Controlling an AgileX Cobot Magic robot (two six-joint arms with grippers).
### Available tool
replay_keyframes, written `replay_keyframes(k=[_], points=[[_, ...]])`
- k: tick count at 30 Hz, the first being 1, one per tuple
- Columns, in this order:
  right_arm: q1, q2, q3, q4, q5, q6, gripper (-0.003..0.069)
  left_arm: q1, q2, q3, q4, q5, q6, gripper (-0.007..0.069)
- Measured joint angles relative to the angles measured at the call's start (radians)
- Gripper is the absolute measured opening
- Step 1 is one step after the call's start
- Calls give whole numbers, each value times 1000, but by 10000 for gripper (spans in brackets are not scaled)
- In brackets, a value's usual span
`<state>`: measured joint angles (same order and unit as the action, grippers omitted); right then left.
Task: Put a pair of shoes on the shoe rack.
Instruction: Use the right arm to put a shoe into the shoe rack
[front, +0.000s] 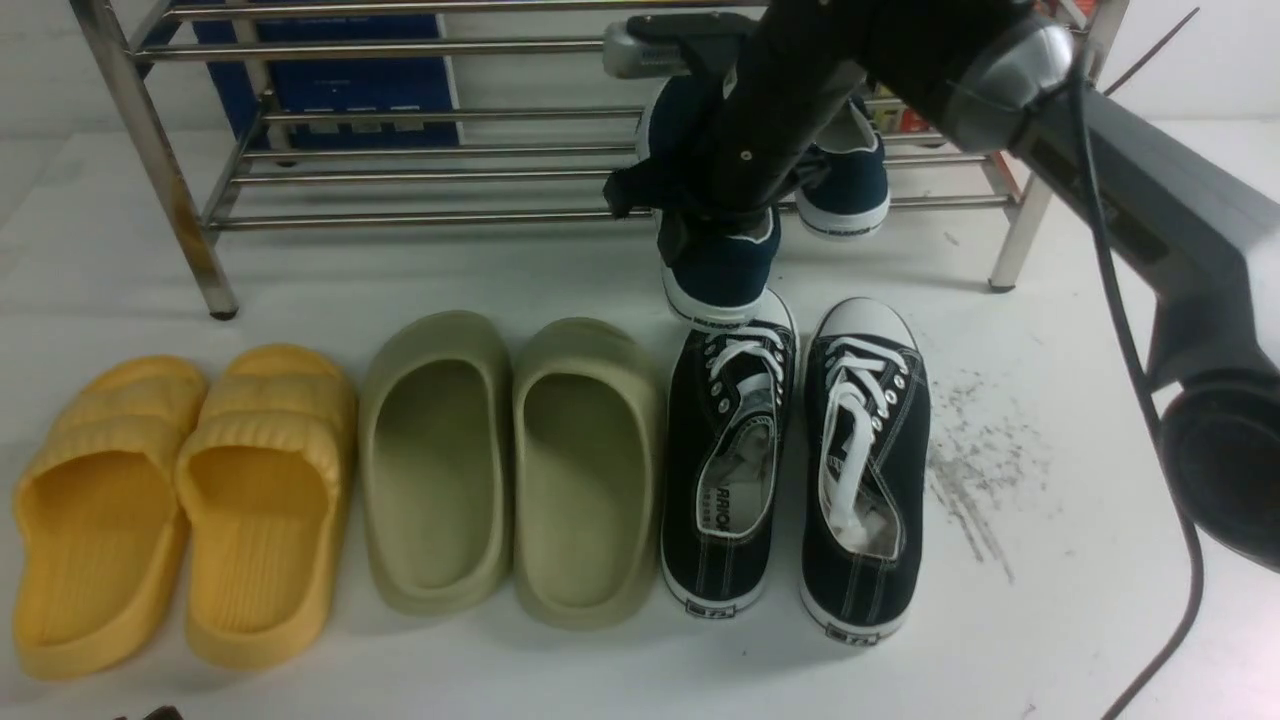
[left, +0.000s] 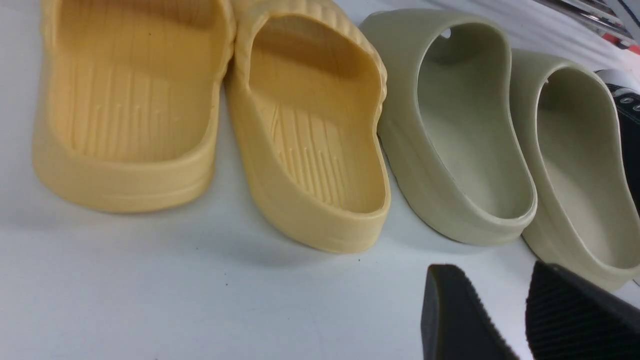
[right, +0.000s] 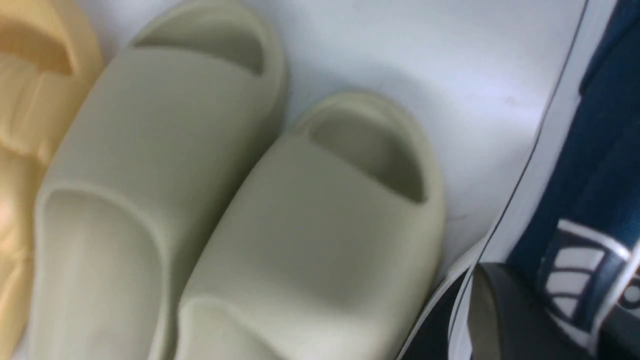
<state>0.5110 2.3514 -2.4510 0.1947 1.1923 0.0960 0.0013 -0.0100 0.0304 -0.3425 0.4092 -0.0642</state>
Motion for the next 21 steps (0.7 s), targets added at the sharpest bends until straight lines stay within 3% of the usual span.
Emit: replay_keyframes(k=[21], points=[[-15, 71, -1, -93, -276, 3, 47, 0, 0, 0, 0, 0, 0, 239]])
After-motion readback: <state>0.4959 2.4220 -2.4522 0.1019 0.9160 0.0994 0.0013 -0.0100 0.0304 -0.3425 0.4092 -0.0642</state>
